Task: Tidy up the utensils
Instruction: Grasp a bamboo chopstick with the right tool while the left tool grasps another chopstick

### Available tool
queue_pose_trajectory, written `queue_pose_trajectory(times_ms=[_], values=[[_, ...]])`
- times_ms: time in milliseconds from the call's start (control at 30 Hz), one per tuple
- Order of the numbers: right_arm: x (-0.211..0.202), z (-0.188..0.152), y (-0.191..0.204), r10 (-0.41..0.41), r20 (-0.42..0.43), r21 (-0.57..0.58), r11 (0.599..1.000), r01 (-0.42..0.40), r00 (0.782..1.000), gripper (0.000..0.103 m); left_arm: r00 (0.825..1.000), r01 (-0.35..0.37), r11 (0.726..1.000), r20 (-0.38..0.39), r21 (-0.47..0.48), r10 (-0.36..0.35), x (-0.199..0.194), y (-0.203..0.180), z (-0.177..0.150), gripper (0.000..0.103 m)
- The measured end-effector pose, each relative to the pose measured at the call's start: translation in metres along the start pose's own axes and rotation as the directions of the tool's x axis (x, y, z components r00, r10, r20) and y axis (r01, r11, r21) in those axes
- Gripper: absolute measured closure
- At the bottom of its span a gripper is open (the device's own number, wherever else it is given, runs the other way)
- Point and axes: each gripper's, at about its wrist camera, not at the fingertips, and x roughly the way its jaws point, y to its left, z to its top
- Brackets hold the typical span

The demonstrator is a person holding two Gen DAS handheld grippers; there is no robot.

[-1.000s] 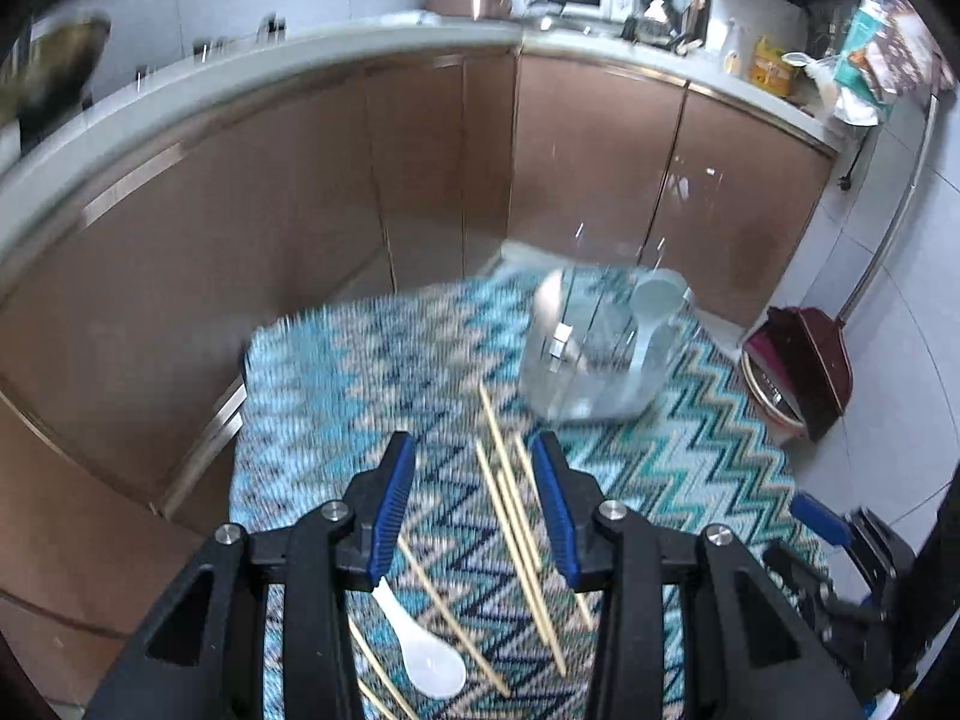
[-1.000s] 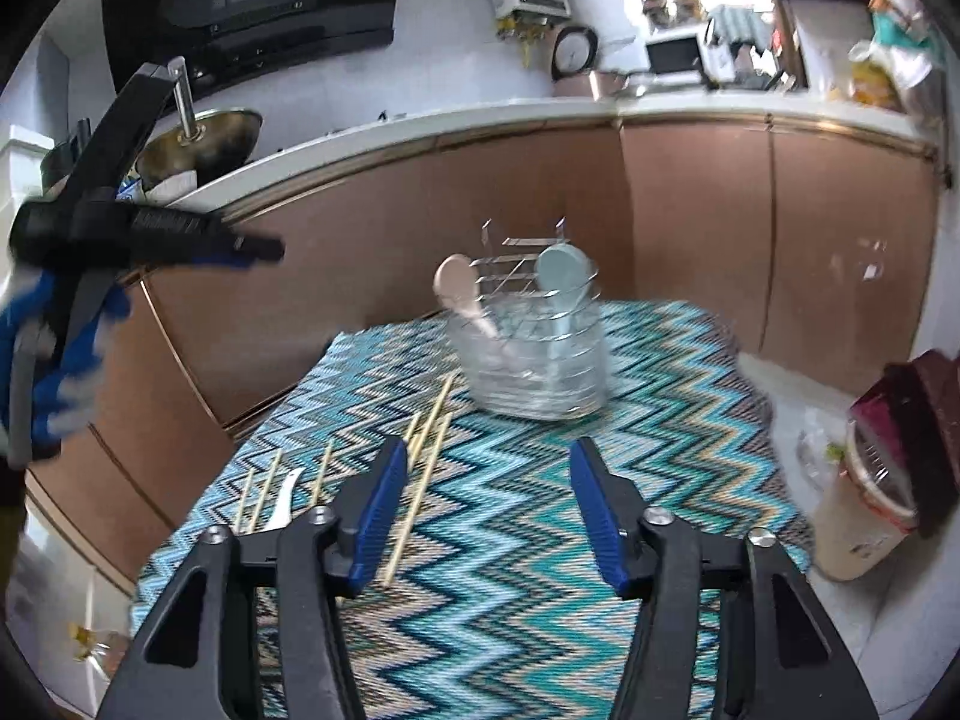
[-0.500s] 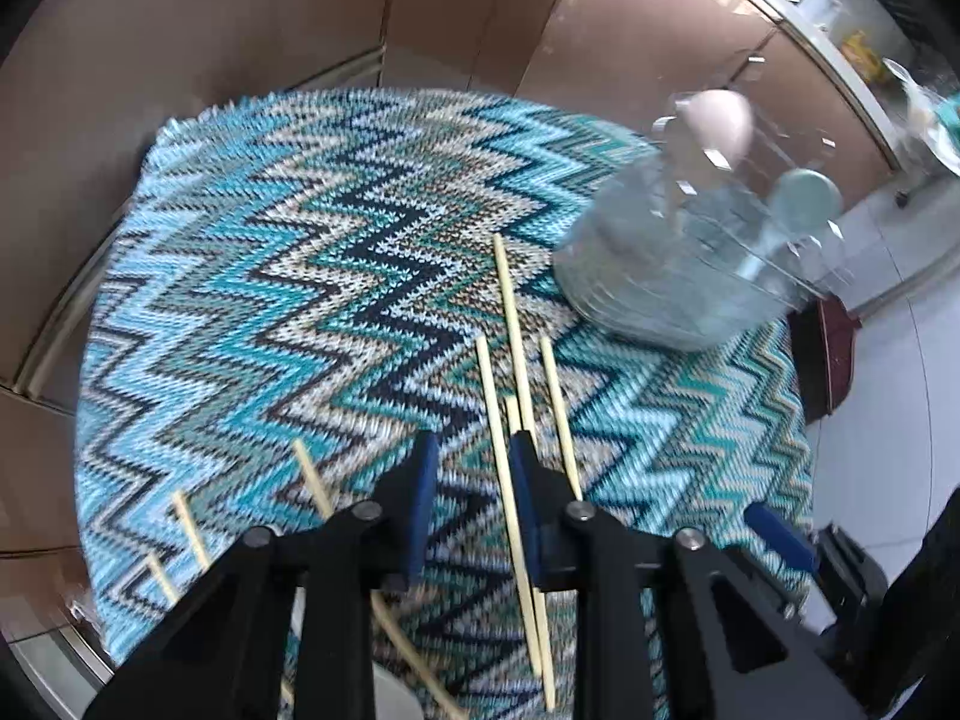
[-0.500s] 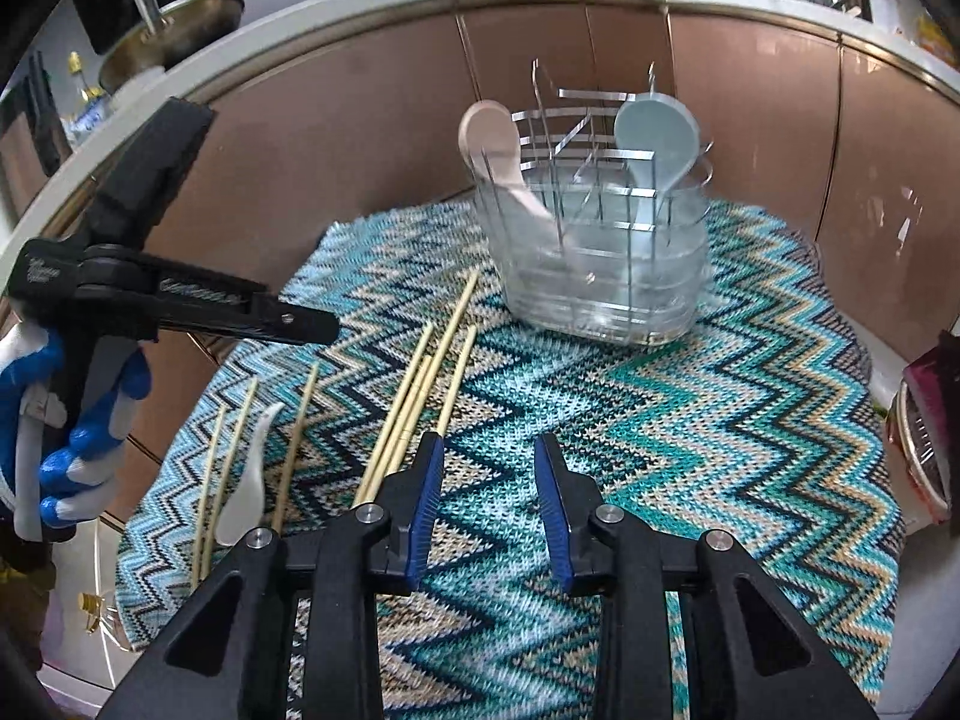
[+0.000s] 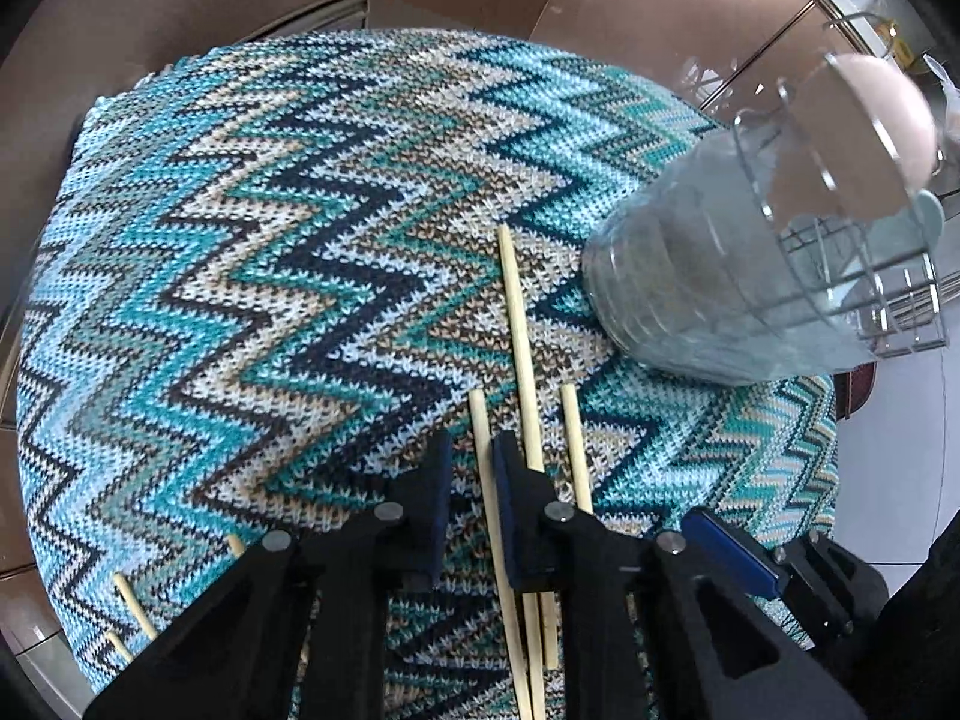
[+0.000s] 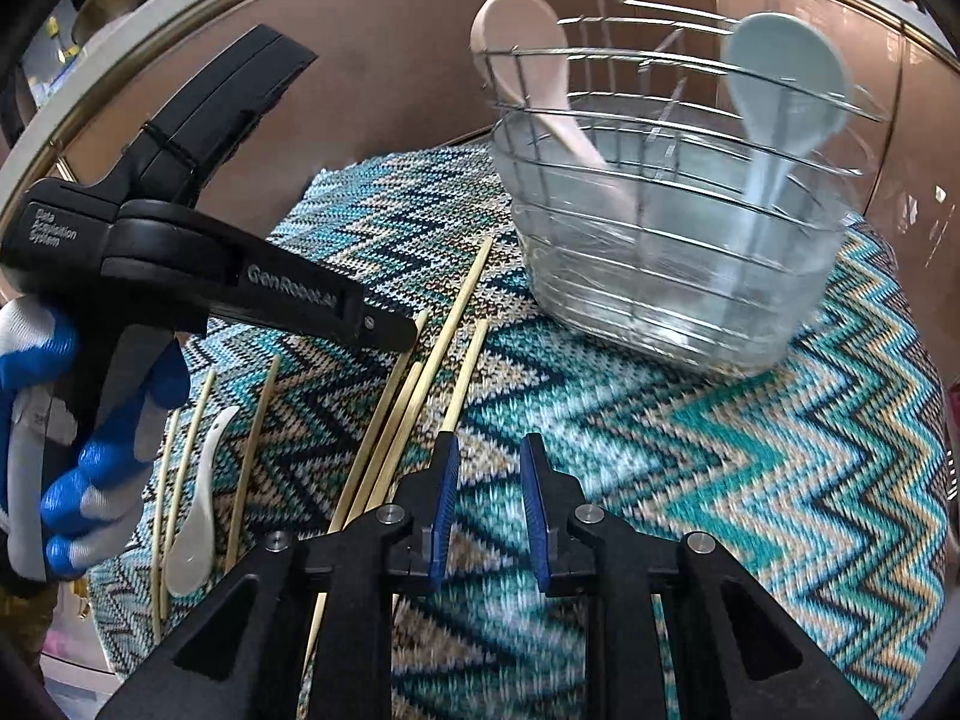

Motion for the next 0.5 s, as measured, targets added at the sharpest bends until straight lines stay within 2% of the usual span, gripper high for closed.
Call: queue_pose_trajectory(times_ms=[133,500], values=[[0.015,0.010,0.006,-0.004,-0.024,-0.027,1.000,0.003,1.000,0.085,1.000,0.011,1.000,0.002,-0.007,-0.011,0.005,0.004,0.001,0.096],[0.049,0.030,0.018,-0.060,-0.087,-0.085,0.995,0.052,0.994,0.086,0.991,0.133,0.988,0.040,-0.080,-0.131,-0.004,0.042,-0.006,0.098]])
